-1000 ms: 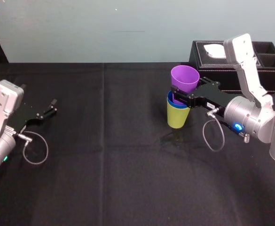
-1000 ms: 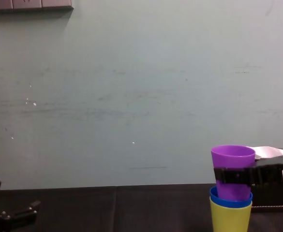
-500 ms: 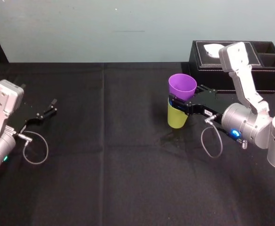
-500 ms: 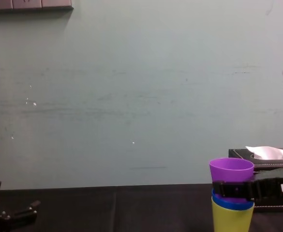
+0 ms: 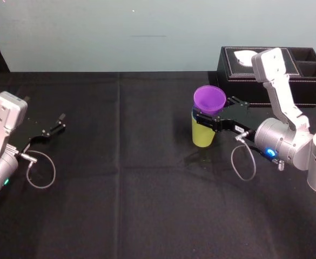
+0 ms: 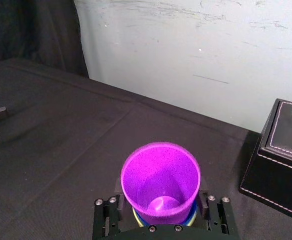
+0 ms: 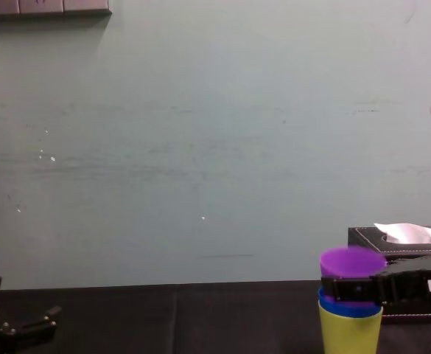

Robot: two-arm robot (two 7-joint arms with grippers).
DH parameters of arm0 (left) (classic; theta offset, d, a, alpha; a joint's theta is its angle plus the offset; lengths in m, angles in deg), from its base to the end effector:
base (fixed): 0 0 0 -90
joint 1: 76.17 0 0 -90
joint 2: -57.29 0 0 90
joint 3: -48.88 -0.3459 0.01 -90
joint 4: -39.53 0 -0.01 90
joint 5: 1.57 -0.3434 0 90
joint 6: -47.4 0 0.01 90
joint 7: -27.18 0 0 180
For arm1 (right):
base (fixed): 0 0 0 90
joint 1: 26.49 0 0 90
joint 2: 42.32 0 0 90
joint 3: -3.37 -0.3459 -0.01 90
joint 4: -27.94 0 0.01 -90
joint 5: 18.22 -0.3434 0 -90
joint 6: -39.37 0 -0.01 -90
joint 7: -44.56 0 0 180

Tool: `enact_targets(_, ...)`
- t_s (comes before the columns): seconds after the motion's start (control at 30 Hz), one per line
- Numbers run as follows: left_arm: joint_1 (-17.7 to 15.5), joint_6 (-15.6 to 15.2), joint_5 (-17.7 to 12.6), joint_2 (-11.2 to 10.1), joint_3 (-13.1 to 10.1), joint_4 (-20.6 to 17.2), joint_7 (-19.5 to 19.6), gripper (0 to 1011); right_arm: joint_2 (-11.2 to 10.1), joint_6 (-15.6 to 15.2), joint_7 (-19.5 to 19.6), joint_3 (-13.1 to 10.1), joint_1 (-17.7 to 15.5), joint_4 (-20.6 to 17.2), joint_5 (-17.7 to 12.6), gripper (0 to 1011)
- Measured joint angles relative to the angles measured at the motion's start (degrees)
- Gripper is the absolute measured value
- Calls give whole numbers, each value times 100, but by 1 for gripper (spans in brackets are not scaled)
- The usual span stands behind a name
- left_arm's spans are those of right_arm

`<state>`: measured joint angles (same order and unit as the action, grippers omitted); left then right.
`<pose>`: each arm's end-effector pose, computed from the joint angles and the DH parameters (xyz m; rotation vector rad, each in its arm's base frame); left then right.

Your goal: Stack the three plastic cups sequentially using one hand.

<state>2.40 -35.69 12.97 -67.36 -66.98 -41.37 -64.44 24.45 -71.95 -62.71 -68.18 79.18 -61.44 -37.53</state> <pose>0.3999 0.1054 -0.3540 0.3046 -0.2852 1.2480 0.4332 -0.0367 -0.2725 -0.2728 0.0894 -1.0019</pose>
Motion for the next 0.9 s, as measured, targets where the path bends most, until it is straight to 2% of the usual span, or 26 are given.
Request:
enact_targets(0.23,0,0,0,0,0,0,0,1011,0,-1,0,0,3,-3,-2,990)
enact_targets(0.43,0,0,0,0,0,0,0,1011,-5,32,-18,-25,-22,-59,-20,1000)
enact_targets(0.67,0,0,0,0,0,0,0,1011,-49,397,-48,-266,-308,-416,-207,1000)
enact_targets(0.87,0,0,0,0,0,0,0,1012,-34,632,209,-699,-711,-644,-482,1000)
enact_targets(0.9,0,0,0,0,0,0,0,1012,-34,632,209,-699,-711,-644,-482,1000)
